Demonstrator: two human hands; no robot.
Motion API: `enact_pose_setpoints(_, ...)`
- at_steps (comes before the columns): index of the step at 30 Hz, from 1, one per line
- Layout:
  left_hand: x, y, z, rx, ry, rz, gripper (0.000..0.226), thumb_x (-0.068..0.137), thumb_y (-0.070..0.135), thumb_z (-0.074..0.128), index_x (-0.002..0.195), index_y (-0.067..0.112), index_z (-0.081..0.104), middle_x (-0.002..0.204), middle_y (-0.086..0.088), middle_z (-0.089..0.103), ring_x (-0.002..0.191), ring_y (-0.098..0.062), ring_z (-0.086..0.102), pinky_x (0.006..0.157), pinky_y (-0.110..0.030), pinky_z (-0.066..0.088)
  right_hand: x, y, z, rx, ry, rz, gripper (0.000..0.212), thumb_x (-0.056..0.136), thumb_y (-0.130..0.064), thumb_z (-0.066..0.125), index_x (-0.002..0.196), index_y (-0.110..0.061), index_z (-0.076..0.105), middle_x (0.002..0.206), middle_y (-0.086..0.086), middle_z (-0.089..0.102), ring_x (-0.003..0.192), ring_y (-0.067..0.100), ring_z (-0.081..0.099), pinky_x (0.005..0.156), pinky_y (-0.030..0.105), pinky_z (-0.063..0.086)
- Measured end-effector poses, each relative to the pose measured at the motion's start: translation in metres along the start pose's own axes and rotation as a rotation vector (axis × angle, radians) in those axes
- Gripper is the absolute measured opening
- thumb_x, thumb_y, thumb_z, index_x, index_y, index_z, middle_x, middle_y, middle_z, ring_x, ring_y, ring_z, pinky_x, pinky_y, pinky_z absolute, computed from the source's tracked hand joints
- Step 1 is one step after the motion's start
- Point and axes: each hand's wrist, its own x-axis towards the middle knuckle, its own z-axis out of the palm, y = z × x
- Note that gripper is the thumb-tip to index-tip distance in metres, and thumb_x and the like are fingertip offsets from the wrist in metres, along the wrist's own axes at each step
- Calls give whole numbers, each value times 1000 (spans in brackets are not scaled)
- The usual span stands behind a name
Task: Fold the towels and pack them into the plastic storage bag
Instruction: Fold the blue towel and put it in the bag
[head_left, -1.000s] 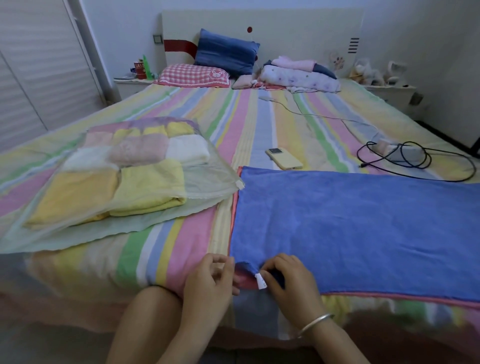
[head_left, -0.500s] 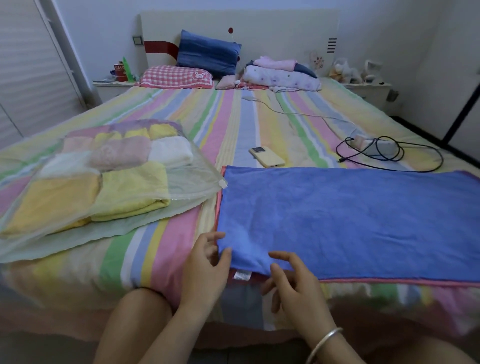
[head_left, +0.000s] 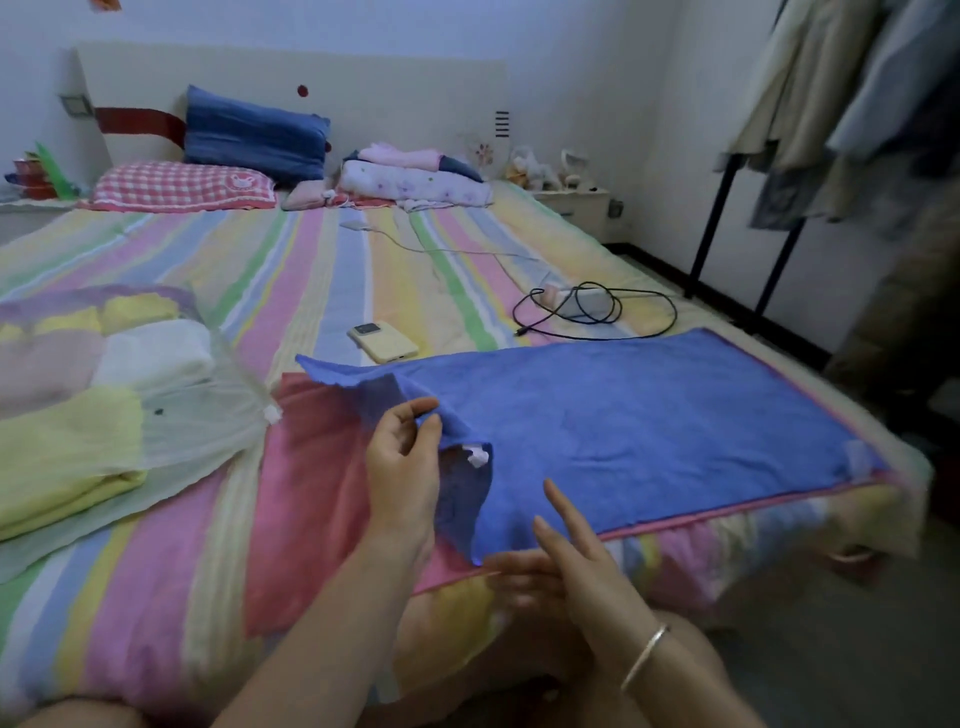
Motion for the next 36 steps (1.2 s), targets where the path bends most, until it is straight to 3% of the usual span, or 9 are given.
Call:
enact_pose_setpoints(3, 4, 4, 40, -180, -25, -148, 19, 96, 4, 52, 89, 18, 63, 86, -5, 64, 77, -19, 61, 69, -31, 57, 0, -4, -14, 47, -48, 24, 57, 101, -24, 40, 138, -53, 7, 94, 22, 72, 73, 29, 72, 58, 31, 58)
enact_pose_setpoints(6, 11, 14, 62, -434, -77, -295, 18, 99, 3, 47, 90, 14, 59, 66, -1, 59, 51, -8, 59, 50, -20, 53, 12, -8, -35, 48, 6, -28, 62, 101, -24, 41, 138, -52, 1, 88, 14, 74, 70, 23, 72, 55, 28, 55)
enact_pose_setpoints(10, 31, 17, 75, -500, -136, -313, 22, 101, 5, 42, 87, 15, 57, 67, 1, 55, 53, -7, 55, 53, -21, 52, 28, -8, -88, -105, 286, -179, 40, 98, -10, 49, 130, -31, 38, 75, 11, 67, 46, 11, 58, 44, 23, 47)
enact_pose_setpoints(14, 18, -2, 92, -249, -234, -299, 20, 101, 4, 43, 91, 13, 59, 74, -1, 60, 55, -7, 60, 52, -21, 53, 43, -21, -162, -501, 662, -312, 29, 89, -7, 60, 117, -11, 60, 89, 7, 66, 75, 18, 61, 78, 38, 52)
enact_pose_setpoints(18, 3, -42, 101, 25, -255, -362, 19, 100, 5, 48, 88, 12, 61, 77, -11, 63, 52, -17, 64, 50, -24, 55, 59, -50, -231, -961, 991, -359, 39, 82, -10, 64, 120, -5, 59, 123, 18, 57, 119, 34, 48, 105, 39, 30)
enact_pose_setpoints(21, -2, -70, 101, 131, -283, -390, 18, 99, 3, 49, 89, 11, 62, 96, -19, 62, 65, -21, 67, 60, -27, 59, 72, -59, -269, -1045, 1039, -122, 50, 87, -25, 59, 133, -10, 49, 142, 20, 40, 133, 36, 31, 111, 40, 22)
enact_pose_setpoints(25, -4, -80, 97, 142, -280, -362, 16, 99, 1, 49, 91, 8, 62, 89, -15, 64, 57, -14, 69, 54, -19, 56, 74, -62, -289, -904, 1081, 70, 52, 90, -32, 54, 138, -16, 43, 147, 21, 27, 137, 37, 21, 115, 44, 19)
enact_pose_setpoints(32, -5, -87, 92, 196, -271, -303, 18, 98, 2, 51, 88, 11, 63, 88, -11, 63, 76, -21, 65, 71, -28, 57, 78, -60, -285, -812, 1080, 18, 40, 86, -19, 54, 126, -21, 57, 135, 22, 38, 123, 41, 40, 109, 40, 32)
enact_pose_setpoints(36, -6, -87, 91, 200, -274, -290, 17, 97, 3, 52, 89, 12, 65, 89, -9, 65, 80, -21, 64, 70, -28, 56, 83, -60, -280, -894, 1106, -51, 21, 82, -19, 55, 99, -11, 65, 142, 14, 39, 121, 37, 43, 103, 40, 38)
